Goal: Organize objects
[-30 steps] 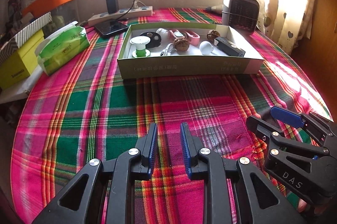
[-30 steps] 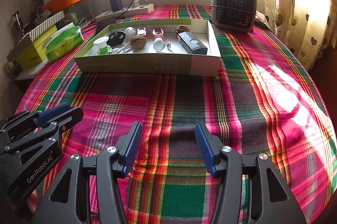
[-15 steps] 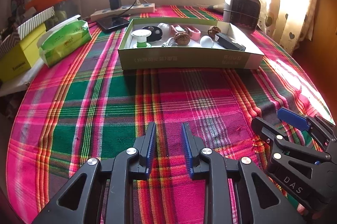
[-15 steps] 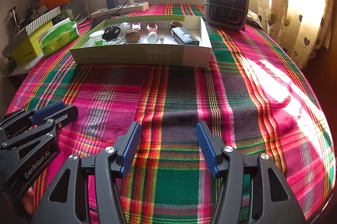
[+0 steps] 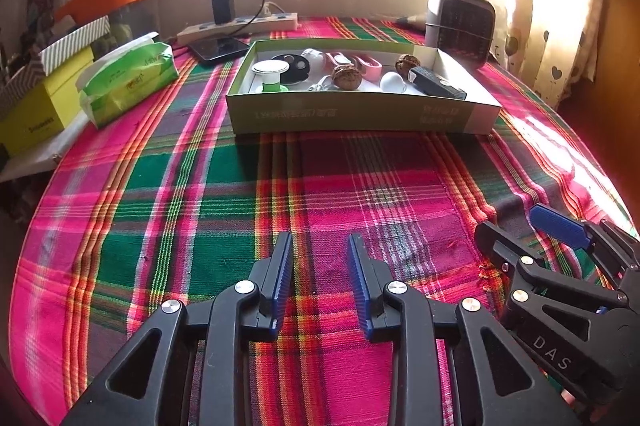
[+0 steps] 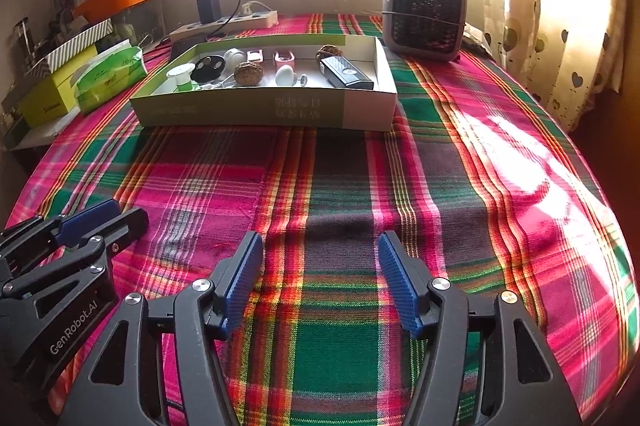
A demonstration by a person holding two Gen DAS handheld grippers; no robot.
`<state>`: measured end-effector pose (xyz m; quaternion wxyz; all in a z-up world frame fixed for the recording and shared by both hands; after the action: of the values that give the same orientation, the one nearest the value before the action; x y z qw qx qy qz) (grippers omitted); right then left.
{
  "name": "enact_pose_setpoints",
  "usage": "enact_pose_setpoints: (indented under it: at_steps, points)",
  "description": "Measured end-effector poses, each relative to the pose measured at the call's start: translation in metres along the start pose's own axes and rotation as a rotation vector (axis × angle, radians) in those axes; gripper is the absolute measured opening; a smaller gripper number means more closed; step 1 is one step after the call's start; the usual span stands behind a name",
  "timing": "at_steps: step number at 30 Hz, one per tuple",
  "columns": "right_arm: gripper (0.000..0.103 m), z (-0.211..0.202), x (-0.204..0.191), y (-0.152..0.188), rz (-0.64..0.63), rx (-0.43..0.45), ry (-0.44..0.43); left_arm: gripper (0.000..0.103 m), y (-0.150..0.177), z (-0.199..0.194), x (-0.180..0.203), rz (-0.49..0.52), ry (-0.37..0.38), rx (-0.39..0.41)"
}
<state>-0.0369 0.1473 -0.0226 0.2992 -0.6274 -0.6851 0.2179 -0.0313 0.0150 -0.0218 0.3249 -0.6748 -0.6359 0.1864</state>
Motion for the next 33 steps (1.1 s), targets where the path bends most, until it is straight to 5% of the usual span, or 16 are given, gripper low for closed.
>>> enact_pose_setpoints:
  at_steps: [33]
  points:
    - [0.062, 0.0005, 0.0006, 0.0008, 0.001, 0.001, -0.002, 0.026, 0.0005, 0.0002, -0.0004, -0.005, -0.005, 0.006]
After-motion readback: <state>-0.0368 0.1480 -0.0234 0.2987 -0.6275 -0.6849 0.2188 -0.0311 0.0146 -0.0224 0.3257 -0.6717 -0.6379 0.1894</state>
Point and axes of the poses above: each gripper's, at about its wrist camera, not at the fingertips, and z roughly the way its jaws point, x to its right, y to its underside, the point moved 3 cm from there along z, roughly the way its jaws point, and after that the axes turned 11 degrees about y, right-handed, at the moved point
